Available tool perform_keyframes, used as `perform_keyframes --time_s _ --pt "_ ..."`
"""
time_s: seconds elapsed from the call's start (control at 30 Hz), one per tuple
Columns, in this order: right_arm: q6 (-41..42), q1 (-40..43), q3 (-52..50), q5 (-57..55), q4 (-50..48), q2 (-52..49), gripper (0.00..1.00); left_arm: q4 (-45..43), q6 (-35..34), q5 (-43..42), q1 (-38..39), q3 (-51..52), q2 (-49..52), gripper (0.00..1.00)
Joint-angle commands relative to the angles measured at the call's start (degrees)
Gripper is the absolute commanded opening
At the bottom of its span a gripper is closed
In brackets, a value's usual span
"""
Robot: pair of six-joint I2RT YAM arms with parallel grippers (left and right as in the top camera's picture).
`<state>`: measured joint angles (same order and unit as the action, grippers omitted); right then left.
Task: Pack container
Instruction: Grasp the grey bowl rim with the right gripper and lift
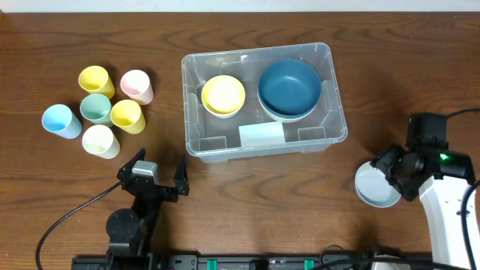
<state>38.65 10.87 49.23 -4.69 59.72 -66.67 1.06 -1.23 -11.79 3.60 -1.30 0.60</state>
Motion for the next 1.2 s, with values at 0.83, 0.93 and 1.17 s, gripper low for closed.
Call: perform_keyframes --time_s 0.83,0.93,1.17 --pt "-4.6 9.9 -13.6 2.3 -9.2 0.0 0.59 1.9 0.8 -0.6 0.2 1.1 -0.3 0.98" --pt "-4.4 9.9 -13.7 2.8 -9.2 0.0 0.49 1.9 0.8 -0.6 0.2 1.1 -0.3 0.98" --pt "-3.9 9.9 -13.9 3.3 -8.7 0.0 0.43 1.9 0.8 -0.6 0.2 1.1 -0.3 0.98"
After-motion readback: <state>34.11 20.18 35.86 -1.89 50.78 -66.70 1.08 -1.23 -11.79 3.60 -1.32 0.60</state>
